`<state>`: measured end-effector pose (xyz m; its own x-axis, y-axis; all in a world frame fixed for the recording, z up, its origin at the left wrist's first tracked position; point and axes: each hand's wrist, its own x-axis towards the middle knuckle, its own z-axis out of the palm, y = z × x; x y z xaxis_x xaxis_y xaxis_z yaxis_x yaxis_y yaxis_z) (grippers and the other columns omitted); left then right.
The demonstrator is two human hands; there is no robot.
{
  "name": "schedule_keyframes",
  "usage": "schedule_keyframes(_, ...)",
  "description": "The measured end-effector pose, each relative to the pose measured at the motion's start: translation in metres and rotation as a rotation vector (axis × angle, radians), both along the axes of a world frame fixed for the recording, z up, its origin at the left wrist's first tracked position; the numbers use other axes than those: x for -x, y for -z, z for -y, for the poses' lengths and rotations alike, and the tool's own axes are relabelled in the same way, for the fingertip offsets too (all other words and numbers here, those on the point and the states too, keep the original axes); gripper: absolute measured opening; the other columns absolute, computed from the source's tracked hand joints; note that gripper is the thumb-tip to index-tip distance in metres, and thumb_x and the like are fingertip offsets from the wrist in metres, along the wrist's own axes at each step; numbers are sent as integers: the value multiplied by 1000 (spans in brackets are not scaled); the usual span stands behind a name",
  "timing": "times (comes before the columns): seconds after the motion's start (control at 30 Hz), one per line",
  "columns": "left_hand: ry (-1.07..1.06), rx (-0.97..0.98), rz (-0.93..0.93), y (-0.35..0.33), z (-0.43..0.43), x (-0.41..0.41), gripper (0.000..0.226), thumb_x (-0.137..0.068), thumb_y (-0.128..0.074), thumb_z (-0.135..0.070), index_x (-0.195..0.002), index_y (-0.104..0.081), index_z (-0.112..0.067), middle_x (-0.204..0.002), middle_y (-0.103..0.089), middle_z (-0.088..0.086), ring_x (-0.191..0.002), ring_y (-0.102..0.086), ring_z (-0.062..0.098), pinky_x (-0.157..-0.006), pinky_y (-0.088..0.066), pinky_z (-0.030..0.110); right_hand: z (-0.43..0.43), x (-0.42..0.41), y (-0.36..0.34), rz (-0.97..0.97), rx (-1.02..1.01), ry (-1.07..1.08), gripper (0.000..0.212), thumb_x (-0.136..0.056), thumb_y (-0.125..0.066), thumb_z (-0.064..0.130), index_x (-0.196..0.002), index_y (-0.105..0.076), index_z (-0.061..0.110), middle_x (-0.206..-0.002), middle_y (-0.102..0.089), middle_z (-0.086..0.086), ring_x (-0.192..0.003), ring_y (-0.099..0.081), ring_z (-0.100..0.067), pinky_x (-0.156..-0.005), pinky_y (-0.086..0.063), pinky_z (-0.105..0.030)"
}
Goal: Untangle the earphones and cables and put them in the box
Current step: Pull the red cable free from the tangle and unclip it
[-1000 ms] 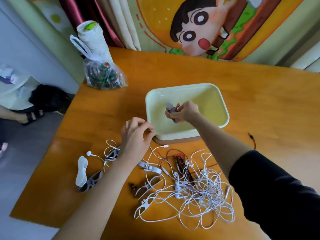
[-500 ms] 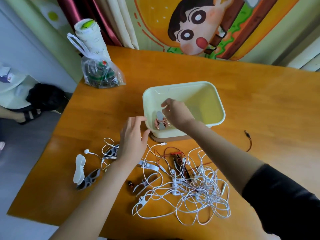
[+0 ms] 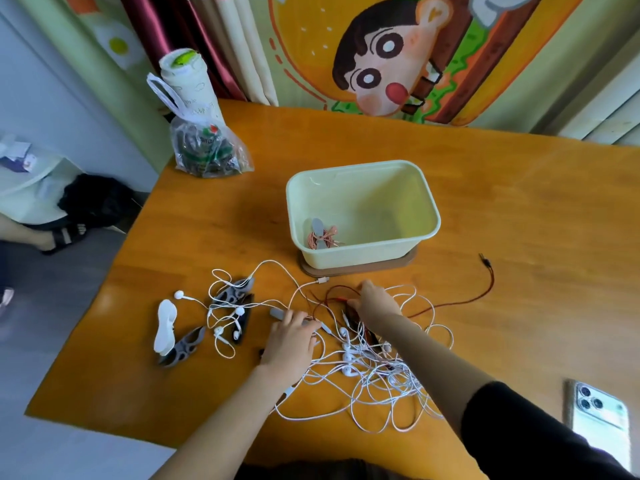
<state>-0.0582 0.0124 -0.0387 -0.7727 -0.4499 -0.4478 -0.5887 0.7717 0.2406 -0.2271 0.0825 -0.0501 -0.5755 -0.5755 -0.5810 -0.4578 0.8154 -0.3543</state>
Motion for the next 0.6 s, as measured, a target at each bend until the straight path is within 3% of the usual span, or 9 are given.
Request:
schedule_keyframes(0.17, 2, -27, 1, 3, -1, -1, 39, -102, -38, -24, -140, -42, -30, -147, -34, -3, -138, -22, 18, -108, -31, 34, -3, 5, -13, 46, 35, -62, 24, -93, -56, 26, -99, -67, 5, -95, -69, -12, -79, -64, -24, -78, -55, -37)
schedule_keyframes(0.23, 4, -45, -11, 3, 0, -1, 38, -101, -39, -23, -138, -45, -29, -146, -35, -3, -137, -24, 18, -108, -32, 34, -7, 7, -33, 37, 160, -42, 25, -97, -50, 22, -96, -68, 5, -90, -70, -11, -63, -57, -15, -66, -52, -30)
schedule_keyframes(0.33, -59, -119, -68, -2, 1, 2, 29, -101, -41, -21, -127, -52, -24, -137, -43, -4, -128, -36, 15, -104, -36, 31, -9, 10, -73, 62, 385, -1, 26, -97, -45, 13, -89, -68, 4, -74, -69, -7, -58, -56, -10, -60, -42, -20)
schedule_keyframes(0.43, -231, -196, -254, -16, 4, 10, 21, -99, -46, -23, -119, -46, -17, -126, -48, -6, -114, -49, 16, -97, -42, 32, -12, 12, -114, 87, 535, -36, 25, -96, -45, 10, -84, -67, 7, -55, -57, 2, -44, -51, -1, -53, -40, -13)
schedule_keyframes(0.5, -326, -323, -470, -34, 3, 22, 33, -97, -51, -24, -127, -41, -17, -126, -42, -10, -115, -50, 12, -96, -42, 28, -14, 10, -141, 49, 608, -76, 25, -97, -45, 12, -85, -67, 8, -54, -52, 5, -42, -48, 1, -49, -37, -12)
schedule_keyframes(0.57, -297, -473, -659, -60, 0, 40, 40, -96, -54, -22, -133, -39, -25, -127, -44, -15, -113, -51, 4, -94, -40, 19, -15, 8, -166, 6, 665, -121, 26, -98, -46, 16, -86, -68, 9, -55, -51, 7, -45, -48, 3, -50, -36, -11)
schedule_keyframes(0.6, -255, -533, -729, -72, -2, 48, 35, -96, -54, -19, -127, -44, -32, -123, -50, -18, -108, -53, 0, -92, -41, 16, -15, 7, -177, -12, 680, -141, 27, -98, -46, 18, -86, -68, 9, -55, -52, 7, -46, -48, 4, -51, -35, -10)
